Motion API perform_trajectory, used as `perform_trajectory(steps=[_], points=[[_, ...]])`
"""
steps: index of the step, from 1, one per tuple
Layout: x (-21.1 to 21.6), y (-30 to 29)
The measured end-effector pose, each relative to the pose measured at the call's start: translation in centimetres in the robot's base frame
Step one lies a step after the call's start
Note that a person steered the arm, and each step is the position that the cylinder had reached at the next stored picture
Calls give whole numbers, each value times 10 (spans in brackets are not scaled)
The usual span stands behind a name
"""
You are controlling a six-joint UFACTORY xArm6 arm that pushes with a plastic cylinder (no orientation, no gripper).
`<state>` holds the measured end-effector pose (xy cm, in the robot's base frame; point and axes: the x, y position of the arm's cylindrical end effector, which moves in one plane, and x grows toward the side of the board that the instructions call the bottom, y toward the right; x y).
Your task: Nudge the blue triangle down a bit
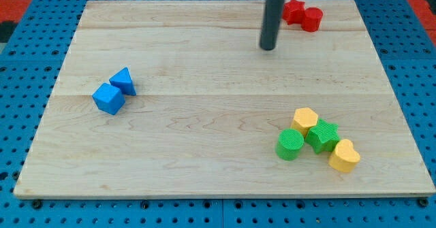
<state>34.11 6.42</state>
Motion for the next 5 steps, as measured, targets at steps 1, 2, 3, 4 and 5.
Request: perform_trajectory(steps=[1,2,3,4,5], points=[[27,-74],[58,-182],[70,-210],[93,-230],[111,-270]])
